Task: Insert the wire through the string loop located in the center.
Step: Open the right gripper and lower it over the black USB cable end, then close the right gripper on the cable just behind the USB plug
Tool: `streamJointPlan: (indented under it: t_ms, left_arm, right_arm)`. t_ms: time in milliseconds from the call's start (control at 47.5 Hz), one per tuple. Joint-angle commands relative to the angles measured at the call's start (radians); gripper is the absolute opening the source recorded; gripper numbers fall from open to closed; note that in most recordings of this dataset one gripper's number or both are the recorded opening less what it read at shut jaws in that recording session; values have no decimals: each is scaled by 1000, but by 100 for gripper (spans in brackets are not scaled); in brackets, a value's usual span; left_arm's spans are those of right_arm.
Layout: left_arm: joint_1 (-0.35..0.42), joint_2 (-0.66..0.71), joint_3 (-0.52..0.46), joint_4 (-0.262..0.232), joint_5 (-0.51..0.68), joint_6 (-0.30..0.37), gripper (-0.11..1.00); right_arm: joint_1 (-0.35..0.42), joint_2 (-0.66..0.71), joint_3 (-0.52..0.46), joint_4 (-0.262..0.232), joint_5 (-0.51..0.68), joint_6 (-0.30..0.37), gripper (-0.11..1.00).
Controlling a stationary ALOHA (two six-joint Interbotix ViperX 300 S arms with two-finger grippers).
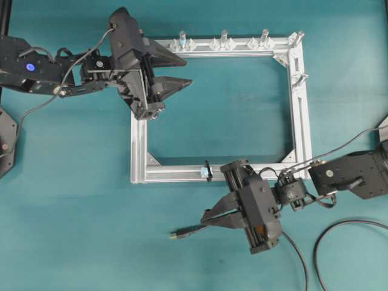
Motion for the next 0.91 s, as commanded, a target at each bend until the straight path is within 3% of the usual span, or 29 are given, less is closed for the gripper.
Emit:
streamJointPlan:
  t_ms: [0,147,590,674,821,885]
  left_arm:
    - [-8,-29,-8,3,-3,2,55]
    - [-11,-35,-6,3,-3,2,55]
    - [-35,-72,-3,3,64,3,55]
    - [-40,-83,0,3,78,3,55]
    - [-48,-117,17,3,104,3,55]
    - [-51,-135,29,3,115,3,55]
  right_arm:
    - [5,-34,-17,-14,-2,5,1]
    - [6,-34,-12,-48,-15,9,1]
    - [6,-34,-17,-48,25,18,2]
    - [6,-34,-20,-48,23,17,17]
    - [8,-34,-15,-49,15,17,58]
    - [11,-32,-12,-49,6,17,59]
